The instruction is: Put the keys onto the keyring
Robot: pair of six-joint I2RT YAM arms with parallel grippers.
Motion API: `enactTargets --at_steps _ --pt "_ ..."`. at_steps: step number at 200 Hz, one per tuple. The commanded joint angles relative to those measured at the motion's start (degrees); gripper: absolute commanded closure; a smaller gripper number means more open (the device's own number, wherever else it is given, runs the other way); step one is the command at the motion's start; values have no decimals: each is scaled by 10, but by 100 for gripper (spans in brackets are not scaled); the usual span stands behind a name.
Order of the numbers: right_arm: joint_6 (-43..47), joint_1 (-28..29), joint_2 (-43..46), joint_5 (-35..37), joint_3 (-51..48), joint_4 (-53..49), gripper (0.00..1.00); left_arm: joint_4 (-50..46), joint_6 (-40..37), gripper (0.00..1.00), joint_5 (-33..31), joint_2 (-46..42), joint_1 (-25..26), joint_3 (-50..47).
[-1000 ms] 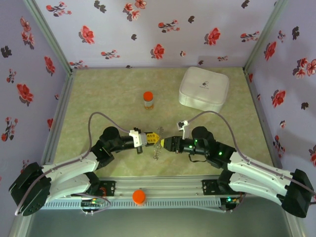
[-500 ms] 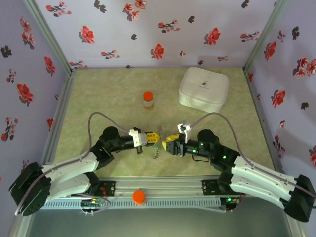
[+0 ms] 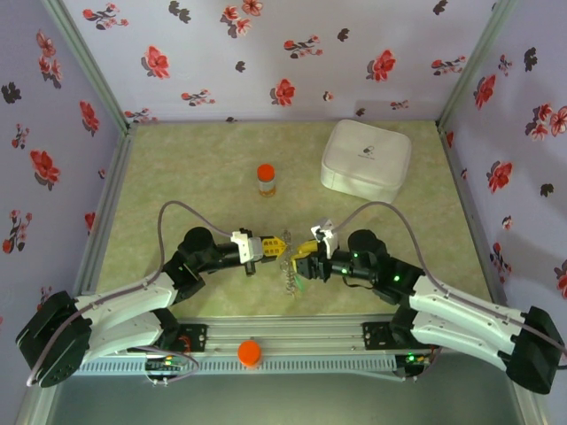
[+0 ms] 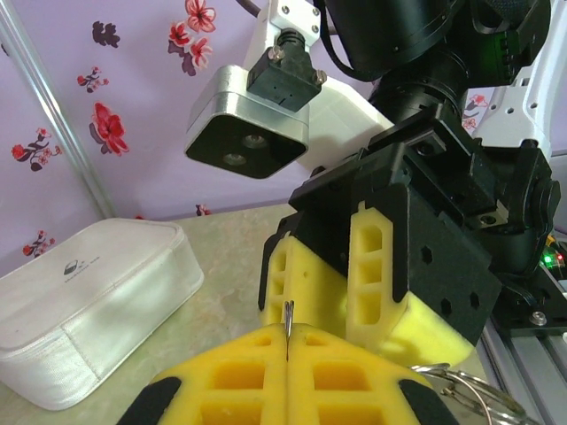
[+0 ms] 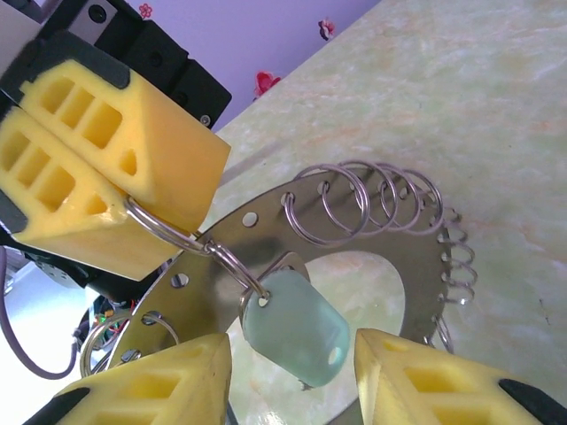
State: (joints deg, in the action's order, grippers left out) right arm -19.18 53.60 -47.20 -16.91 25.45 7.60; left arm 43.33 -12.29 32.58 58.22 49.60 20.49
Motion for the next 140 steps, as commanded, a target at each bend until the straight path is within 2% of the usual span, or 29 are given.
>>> enactTargets --at_steps 1,86,140 --pt "37 -2 -12 10 25 6 59 44 8 100 9 -2 -1 5" --pt "93 3 -41 31 3 96 65 45 7 100 8 -4 -1 5" --pt "109 7 -47 33 -4 94 79 46 7 100 8 -5 -1 5"
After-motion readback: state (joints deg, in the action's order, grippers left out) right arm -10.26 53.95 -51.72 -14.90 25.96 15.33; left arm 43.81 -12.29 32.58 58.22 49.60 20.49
